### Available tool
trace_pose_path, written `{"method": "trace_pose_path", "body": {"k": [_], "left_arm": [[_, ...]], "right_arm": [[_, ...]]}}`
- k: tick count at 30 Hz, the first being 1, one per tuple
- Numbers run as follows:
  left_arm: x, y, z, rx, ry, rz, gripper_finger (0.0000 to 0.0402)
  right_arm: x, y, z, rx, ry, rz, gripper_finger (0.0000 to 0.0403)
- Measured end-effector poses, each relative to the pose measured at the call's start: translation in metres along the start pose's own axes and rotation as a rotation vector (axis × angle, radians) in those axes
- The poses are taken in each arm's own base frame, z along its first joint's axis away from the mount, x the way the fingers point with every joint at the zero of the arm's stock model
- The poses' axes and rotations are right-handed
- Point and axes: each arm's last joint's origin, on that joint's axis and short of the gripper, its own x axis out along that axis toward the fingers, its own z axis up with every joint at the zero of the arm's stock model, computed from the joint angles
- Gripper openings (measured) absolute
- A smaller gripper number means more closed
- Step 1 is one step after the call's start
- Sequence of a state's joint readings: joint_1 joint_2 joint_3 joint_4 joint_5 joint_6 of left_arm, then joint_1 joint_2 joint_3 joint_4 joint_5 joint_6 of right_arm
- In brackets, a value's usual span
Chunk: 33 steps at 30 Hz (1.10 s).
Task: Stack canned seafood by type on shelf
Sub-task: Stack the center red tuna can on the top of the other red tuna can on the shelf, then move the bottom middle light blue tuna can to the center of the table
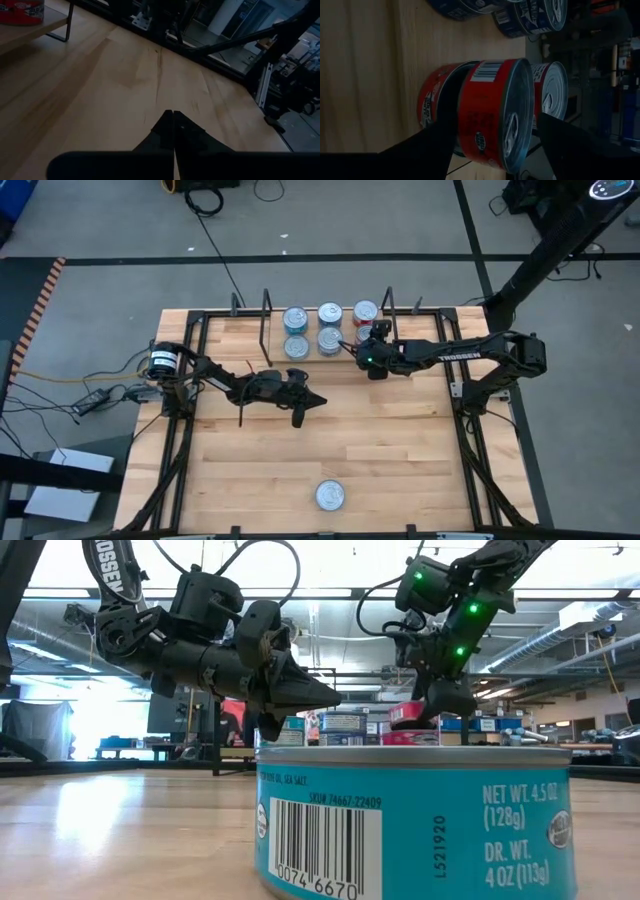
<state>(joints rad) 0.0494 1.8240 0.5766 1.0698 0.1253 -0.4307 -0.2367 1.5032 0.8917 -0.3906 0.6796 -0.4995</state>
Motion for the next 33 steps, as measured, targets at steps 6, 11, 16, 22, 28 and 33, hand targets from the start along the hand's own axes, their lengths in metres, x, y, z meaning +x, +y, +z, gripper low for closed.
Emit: {"method": "trace_pose_path", "body": {"k": [6,11,16,22,28,33], "left_arm": [[0.000,0.000,0.000,0.004,0.000,-0.001,0.0000],[0.000,0.000,0.000,0.005,0.001,-0.001,0.0000],[0.000,0.000,0.000,0.005,0.001,-0.002,0.0000],[0.000,0.000,0.000,0.006,0.001,-0.002,0.0000],[0.000,-0.001,0.000,0.007,0.009,-0.022,0.0000],[-0.002,-0.004,0.005,0.012,0.000,-0.050,0.0000]], "right_arm": [[0.000,0.000,0.000,-0.004,0.004,0.000,0.0287],[-0.004,-0.006,0.005,0.029,-0.002,0.000,0.0290],[-0.010,-0.018,0.015,0.066,-0.045,0.008,0.0291],[-0.012,-0.025,0.017,0.074,-0.046,0.026,0.0291],[-0.022,-0.026,0.020,0.027,-0.019,0.053,0.0277],[-0.053,-0.040,0.036,0.094,-0.040,0.082,0.0214]]}}
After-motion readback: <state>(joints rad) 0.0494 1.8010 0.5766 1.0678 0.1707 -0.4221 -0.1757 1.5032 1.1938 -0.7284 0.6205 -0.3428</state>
